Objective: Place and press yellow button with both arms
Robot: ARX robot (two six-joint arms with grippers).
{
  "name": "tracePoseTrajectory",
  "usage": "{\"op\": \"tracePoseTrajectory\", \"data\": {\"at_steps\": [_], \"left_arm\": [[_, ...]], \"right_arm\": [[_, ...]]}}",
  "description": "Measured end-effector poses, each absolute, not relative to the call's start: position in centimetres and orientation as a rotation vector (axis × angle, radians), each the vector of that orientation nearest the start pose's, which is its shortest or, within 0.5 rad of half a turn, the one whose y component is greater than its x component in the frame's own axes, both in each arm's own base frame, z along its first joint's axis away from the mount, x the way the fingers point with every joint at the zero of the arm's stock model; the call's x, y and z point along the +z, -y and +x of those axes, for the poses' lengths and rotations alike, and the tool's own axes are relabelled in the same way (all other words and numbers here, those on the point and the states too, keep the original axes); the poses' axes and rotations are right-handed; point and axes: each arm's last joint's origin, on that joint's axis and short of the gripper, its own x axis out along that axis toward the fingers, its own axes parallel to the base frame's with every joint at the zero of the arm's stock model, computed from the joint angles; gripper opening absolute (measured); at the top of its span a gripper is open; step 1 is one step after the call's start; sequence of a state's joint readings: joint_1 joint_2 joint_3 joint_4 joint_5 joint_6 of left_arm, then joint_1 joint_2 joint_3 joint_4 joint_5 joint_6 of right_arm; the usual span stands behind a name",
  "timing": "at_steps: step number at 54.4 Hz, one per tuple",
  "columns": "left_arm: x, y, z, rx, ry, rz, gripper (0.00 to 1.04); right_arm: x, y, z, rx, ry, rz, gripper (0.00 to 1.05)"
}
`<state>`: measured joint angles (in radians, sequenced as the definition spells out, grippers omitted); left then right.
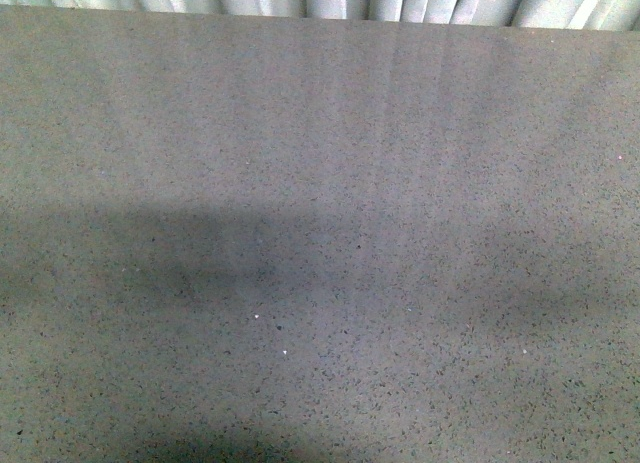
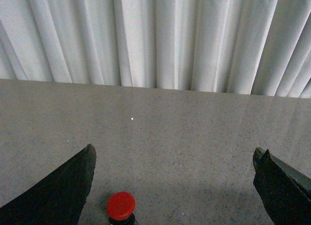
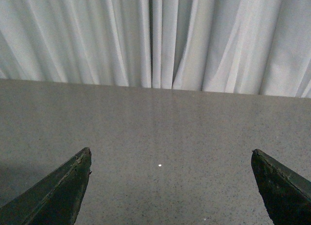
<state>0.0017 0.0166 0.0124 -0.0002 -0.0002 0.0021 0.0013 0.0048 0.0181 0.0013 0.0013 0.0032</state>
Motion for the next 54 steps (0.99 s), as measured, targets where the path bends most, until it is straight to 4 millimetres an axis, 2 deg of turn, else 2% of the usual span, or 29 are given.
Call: {"op": "tracePoseTrajectory", "data": {"at_steps": [27, 28, 31, 34, 36, 40, 49, 54], "left_arm": [[16.6, 0.0, 9.8, 0.002, -0.004, 0.002, 0.96], [16.6, 0.0, 9.8, -0.008, -0.023, -0.003, 0.96], [16.8, -0.1, 9.8, -0.058, -0.244, -0.056, 0.96], [17.0, -0.2, 10.1, -0.06, -0.395, -0.086, 0.96], [17.0, -0.5, 10.6, -0.042, -0.479, -0.103, 0.96], [17.1, -1.0, 11.6, -0.017, -0.521, -0.111, 0.96], [17.5, -2.8, 14.3, 0.043, -0.482, -0.091, 0.96], [17.0, -4.7, 16.0, 0.124, -0.462, -0.085, 0.96]], "right_arm": [[16.9, 0.0, 9.7, 0.0, 0.015, 0.003, 0.96], [16.9, 0.0, 9.7, 0.0, 0.015, 0.004, 0.96], [16.9, 0.0, 9.7, -0.001, 0.015, 0.003, 0.96], [16.9, 0.0, 9.7, 0.003, 0.015, 0.003, 0.96], [16.9, 0.0, 9.7, 0.002, 0.015, 0.003, 0.96], [16.9, 0.0, 9.7, 0.002, 0.015, 0.003, 0.96], [16.9, 0.0, 9.7, 0.002, 0.015, 0.003, 0.96], [16.9, 0.0, 9.7, 0.002, 0.015, 0.003, 0.96]]}}
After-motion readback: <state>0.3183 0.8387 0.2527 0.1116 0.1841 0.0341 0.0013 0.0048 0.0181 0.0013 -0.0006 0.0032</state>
